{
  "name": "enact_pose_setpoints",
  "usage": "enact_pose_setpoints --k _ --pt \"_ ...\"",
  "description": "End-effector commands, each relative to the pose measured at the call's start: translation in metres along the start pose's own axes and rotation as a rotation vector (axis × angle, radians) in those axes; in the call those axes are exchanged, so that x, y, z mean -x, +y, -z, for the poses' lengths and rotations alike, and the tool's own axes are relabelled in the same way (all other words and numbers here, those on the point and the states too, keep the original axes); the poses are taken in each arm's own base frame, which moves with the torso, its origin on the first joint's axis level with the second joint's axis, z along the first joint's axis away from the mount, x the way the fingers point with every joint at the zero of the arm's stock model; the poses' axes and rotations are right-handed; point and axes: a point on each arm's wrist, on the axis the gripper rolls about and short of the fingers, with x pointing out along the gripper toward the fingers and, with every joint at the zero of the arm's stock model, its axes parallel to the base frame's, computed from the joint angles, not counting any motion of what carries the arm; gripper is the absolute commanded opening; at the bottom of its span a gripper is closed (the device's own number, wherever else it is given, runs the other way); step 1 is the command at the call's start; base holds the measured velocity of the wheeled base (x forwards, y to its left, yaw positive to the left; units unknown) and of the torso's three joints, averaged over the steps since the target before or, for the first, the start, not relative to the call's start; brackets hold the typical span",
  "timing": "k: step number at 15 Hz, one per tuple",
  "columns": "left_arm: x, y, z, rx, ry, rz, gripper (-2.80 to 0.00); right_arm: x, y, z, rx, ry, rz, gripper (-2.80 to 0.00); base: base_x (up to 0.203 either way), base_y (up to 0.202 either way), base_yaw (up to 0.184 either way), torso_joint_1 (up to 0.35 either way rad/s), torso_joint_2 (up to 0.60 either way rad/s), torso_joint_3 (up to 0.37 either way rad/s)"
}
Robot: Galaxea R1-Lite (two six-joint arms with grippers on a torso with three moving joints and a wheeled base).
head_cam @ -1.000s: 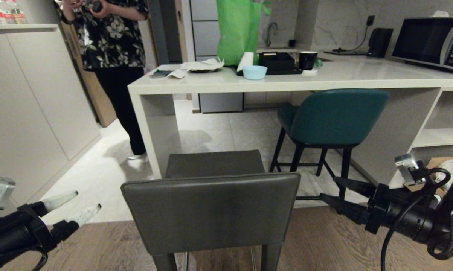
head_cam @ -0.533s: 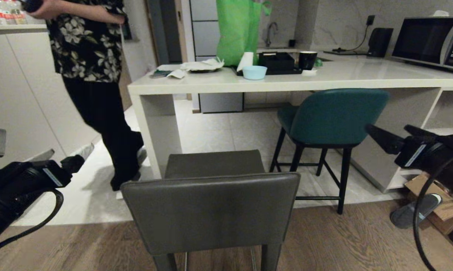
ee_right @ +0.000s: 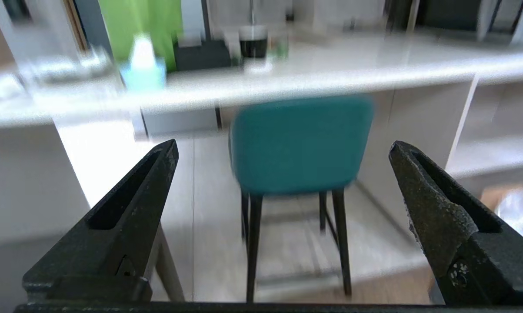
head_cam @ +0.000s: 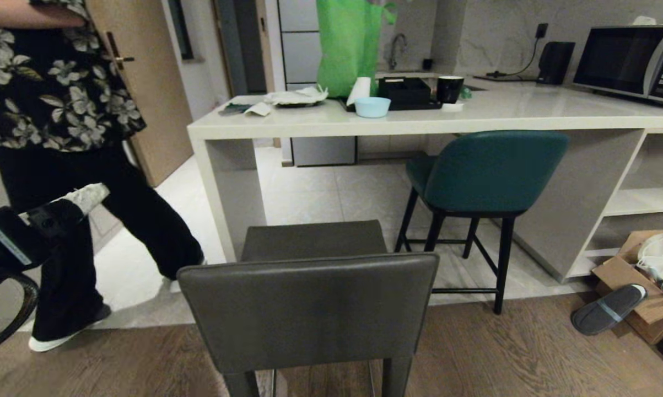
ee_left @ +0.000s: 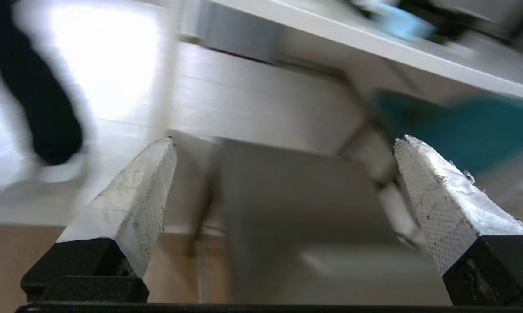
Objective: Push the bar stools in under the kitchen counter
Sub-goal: Pull the blue chair out from under the dining table
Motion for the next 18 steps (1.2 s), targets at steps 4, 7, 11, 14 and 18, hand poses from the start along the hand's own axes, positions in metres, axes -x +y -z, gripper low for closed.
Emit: enact_pose_setpoints --k 4,7,11,14,18 --pt "0.093 -0.010 -0.017 -0.100 -0.187 0.111 0.00 0.068 -0.024 -0.012 0.010 -0.165 0.034 0.00 0.000 0.000 0.000 0.000 0.00 0.000" --pt "0.137 -0.004 -0.006 -0.193 -0.230 0.062 0.00 0.111 -0.037 -0.002 0.065 -0.213 0.104 0.00 0.000 0.000 0.000 0.000 0.00 0.000" --pt "0.176 0.005 0.035 -0.297 -0.219 -0.047 0.00 0.163 -0.045 0.026 0.103 -0.167 0.157 0.00 0.000 0.000 0.000 0.000 0.00 0.000" --pt "0.183 0.015 0.072 -0.344 -0.177 -0.081 0.00 0.187 -0.048 0.057 0.126 -0.100 0.169 0.00 0.000 0.000 0.000 0.000 0.00 0.000" --pt "0.182 0.027 0.107 -0.365 -0.139 -0.100 0.00 0.191 -0.047 0.099 0.149 -0.021 0.128 0.00 0.000 0.000 0.000 0.000 0.00 0.000"
